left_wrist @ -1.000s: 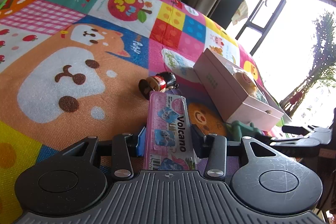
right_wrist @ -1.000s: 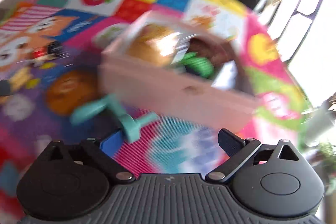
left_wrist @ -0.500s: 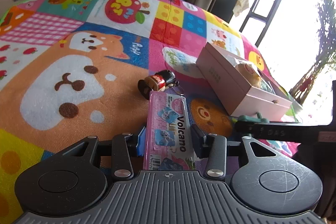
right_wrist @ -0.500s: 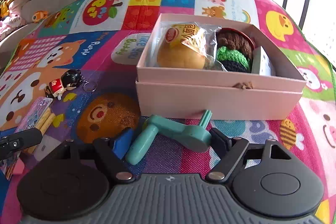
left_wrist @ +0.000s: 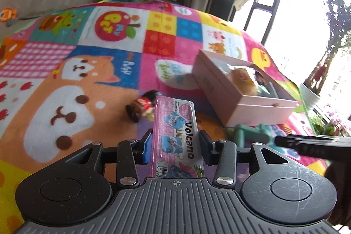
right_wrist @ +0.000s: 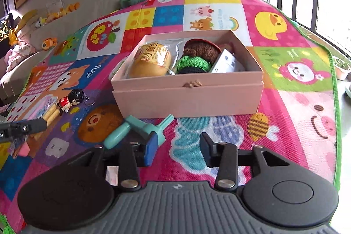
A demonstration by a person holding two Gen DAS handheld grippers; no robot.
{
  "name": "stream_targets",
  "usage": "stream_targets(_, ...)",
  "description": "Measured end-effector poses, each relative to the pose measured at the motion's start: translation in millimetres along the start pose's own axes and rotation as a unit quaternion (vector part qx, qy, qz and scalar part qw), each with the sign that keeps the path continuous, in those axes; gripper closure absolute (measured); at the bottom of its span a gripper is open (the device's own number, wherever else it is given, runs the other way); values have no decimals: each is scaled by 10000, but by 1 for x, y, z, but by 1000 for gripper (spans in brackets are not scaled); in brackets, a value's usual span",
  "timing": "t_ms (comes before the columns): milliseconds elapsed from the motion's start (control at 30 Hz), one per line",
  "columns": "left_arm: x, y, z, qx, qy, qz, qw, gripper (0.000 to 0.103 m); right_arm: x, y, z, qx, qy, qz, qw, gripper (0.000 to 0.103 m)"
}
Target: Organize objects
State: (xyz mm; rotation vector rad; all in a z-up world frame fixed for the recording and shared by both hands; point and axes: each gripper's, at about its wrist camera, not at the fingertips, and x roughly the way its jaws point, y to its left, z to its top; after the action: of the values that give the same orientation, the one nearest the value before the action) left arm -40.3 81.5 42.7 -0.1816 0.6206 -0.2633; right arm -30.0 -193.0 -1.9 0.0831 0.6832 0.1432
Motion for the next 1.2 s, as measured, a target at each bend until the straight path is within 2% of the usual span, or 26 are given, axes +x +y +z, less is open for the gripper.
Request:
stream_targets(33,0,-4,0,55,38,-40,10000,56,2,1,-2,-13,18,1,10000,42)
stream_targets(167,-1,-10,-7,100,160,-173,9997,56,18,7,-7,-222,221,-50,9995,34)
stream_targets(200,-1,-9,-8,75,177,-192,9996,56,20,9,-6,-321,221,-174,9991,24)
stream_targets(233,-1,-8,-10,47,189,-201,9996,56,22,9,-6,-363,247,-307,9986,8)
stream_targets(267,-1,-7,-11,18,195,-198,9996,56,23,9,-5,-377,272,-386,9982,2)
stream_targets(300,-1,-5,-12,-14,198,-191,9996,56,24,7,-5,-390,332,-418,9978,0)
stream_targets(333,-2,-3,-13,-41,198,-190,9996,56,28,4,-5,-403,471,-481,9969,0)
stream_targets(633,-6,12,-21,-244,145,-296,9992,56,24,4,-7,-187,622,-635,9959,0)
stream_targets(733,-8,18,-22,-346,125,-330,9988,56,26,8,0,-250,814,-474,9952,0)
stream_targets(833,-10,24,-22,-450,86,-356,9983,56,18,17,8,126,537,-358,9978,0)
stream_targets(967,-10,25,-20,-508,19,-457,9977,56,28,52,18,67,330,-488,9982,0)
stream_targets(1067,-9,26,-19,-504,21,-509,9974,56,46,75,21,-247,505,-582,9967,0)
stream_targets(1200,-11,32,-21,-572,29,-507,9971,56,44,78,9,-1011,362,-1221,9867,0)
